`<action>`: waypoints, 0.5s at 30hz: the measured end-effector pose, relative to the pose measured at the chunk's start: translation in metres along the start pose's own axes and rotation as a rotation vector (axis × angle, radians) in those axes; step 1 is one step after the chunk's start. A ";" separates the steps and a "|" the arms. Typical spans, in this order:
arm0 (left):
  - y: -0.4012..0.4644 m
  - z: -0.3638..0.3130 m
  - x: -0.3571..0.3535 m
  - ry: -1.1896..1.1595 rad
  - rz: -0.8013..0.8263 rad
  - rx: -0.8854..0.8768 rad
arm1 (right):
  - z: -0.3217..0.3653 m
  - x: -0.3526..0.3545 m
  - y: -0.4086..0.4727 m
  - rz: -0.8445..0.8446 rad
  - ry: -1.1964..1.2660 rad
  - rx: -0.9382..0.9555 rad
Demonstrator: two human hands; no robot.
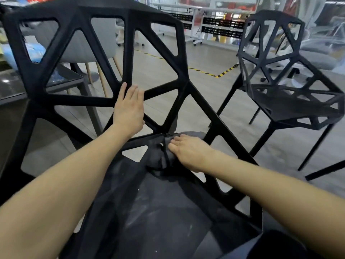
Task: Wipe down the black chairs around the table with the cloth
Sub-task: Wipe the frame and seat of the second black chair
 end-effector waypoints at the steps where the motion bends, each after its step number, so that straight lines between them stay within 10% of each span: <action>1: 0.000 0.000 -0.002 0.001 0.007 -0.003 | -0.004 0.003 -0.021 0.040 -0.031 0.029; 15: -0.086 -0.080 0.006 -0.509 0.445 -0.154 | -0.012 0.013 -0.122 -0.077 -0.099 -0.027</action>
Point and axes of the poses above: each hand's wrist, its own y-axis towards the middle knuckle, its own x-axis out of the back of the hand, z = x × y, the point moved 6 cm from there along y, towards the middle knuckle, and after that the axes turned 4 degrees about -z, right-handed, at the moved point
